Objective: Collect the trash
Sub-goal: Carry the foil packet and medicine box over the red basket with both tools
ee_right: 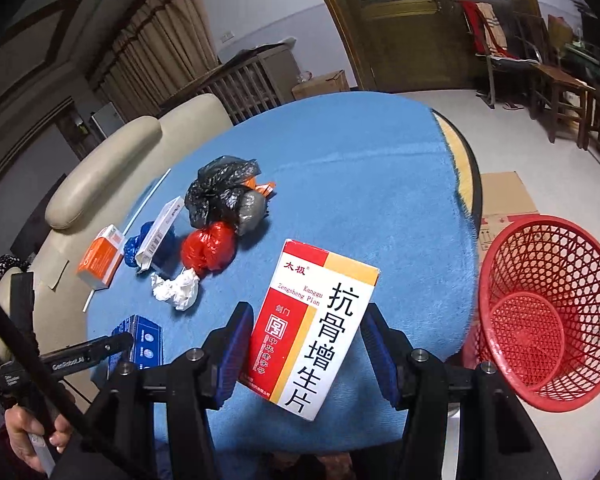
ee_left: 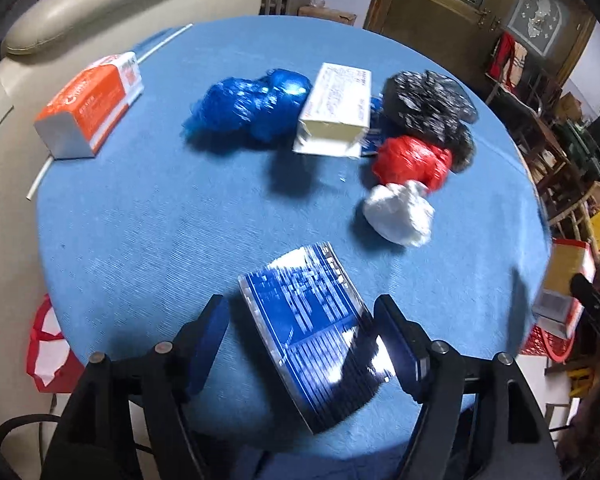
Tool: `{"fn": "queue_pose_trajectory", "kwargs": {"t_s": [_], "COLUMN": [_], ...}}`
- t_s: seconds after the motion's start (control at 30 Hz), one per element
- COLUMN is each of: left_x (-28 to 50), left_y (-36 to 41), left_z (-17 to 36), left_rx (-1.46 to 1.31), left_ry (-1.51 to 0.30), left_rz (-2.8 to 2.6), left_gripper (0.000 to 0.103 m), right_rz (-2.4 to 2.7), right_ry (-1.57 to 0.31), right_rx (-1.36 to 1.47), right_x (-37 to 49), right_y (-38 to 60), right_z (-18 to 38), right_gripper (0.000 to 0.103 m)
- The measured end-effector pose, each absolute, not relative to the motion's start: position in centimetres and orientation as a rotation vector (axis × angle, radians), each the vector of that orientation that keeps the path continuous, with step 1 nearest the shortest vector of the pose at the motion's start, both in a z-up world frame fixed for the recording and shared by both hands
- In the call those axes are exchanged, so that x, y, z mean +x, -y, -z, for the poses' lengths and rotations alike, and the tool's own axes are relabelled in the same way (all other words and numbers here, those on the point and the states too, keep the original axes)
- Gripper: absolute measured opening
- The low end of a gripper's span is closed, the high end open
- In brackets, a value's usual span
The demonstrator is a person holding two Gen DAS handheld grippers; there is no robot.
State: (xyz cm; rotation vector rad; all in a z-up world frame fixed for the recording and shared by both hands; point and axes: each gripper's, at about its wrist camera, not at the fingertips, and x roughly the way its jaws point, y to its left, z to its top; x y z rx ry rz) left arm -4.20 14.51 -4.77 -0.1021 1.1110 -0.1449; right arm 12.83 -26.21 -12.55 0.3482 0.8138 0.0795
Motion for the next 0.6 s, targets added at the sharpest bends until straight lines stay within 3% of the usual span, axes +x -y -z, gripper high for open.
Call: {"fn": "queue_pose_trajectory", "kwargs": {"t_s": [0.2,0.23,0.33,0.6], "left_x": [-7.7,-8.0,-9.9,-12.7], "left_y": [-15.2,-15.3,-17.1,-16.7], "left_z": [5.1,5.5,4.2,0.9], "left_rx": [-0.078,-0.093,-0.088,0.001], "left_ry": [-1.182,-1.189,-1.168,-1.105], "left_rz": [0.188,0.194,0.202,0.225], "left_gripper": [0.076,0.069,0.063,0.061], "right_rz": [-0.106,-0.108,-0.100,-0.025], "right_ry": [-0.799,-0.795,-0.789,-0.769], "right_rx": [0.325,0.325,0.317,0.216], "right_x": [12.5,12.4,12.3,12.1], "right_y": [24.8,24.8,24.8,24.1], "right_z": [12.6,12.6,12.5,11.7], "right_gripper": [0.059,0.059,0.059,0.059]}}
